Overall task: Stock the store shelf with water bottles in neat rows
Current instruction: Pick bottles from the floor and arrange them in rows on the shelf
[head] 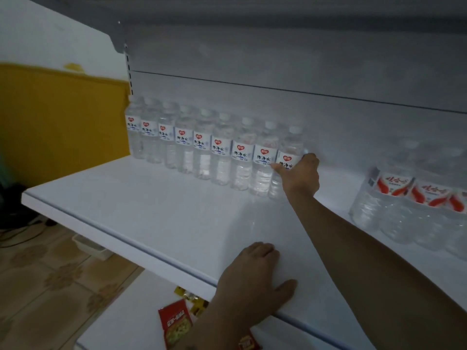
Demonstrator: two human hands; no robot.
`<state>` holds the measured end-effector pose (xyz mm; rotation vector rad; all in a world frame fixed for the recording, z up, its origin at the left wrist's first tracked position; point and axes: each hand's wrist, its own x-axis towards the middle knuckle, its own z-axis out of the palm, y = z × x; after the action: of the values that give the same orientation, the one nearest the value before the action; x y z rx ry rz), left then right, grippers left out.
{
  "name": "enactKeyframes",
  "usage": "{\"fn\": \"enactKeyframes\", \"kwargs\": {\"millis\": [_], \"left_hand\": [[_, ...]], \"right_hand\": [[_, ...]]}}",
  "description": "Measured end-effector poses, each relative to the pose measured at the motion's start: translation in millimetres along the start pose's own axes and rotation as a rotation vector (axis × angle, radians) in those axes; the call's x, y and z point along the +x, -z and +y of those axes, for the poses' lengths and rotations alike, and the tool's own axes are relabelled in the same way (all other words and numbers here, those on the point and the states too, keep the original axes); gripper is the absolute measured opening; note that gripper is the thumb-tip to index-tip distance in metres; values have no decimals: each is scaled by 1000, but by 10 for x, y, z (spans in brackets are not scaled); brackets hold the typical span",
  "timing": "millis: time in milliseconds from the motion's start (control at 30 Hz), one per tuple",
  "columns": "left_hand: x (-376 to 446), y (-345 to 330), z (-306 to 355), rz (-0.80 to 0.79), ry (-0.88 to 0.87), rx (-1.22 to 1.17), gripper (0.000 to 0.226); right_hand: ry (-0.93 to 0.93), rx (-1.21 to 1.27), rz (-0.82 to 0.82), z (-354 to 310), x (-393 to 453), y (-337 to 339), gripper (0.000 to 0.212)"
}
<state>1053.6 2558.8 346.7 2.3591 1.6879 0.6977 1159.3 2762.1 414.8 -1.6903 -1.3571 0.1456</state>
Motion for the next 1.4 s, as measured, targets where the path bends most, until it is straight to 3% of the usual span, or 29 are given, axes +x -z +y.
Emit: {"fn": "enactKeyframes", "kwargs": {"millis": [167, 333, 467, 667, 833, 967, 1100, 1400], "left_hand": [[-12, 54, 12, -11, 45, -98, 61], [-313, 362, -25, 257, 223, -309, 46], [-891, 646, -168, 375, 333, -320, 42], [-2042, 884, -439, 413, 535, -244, 44], [-2943, 927, -750, 482, 775, -196, 43], [-3566, 785, -1082, 470, 937, -143, 46], [-4006, 526, -1424, 436, 1065, -151, 46], [-4311, -559, -2346, 234, 1228, -329, 43]], "right_hand": [[-61, 83, -110, 84, -214, 214, 88], [15, 264, -291, -17, -814, 593, 69], [99, 363, -496, -309, -1560, 800, 67], [315, 493, -720, -867, -2779, 779, 62], [400, 503, -887, -1153, -3694, 421, 61], [367, 457, -1069, -1114, -4368, 32, 64], [323, 360, -1230, -877, -4925, -451, 64], [118, 58, -1381, -42, -5684, -1649, 60]]}}
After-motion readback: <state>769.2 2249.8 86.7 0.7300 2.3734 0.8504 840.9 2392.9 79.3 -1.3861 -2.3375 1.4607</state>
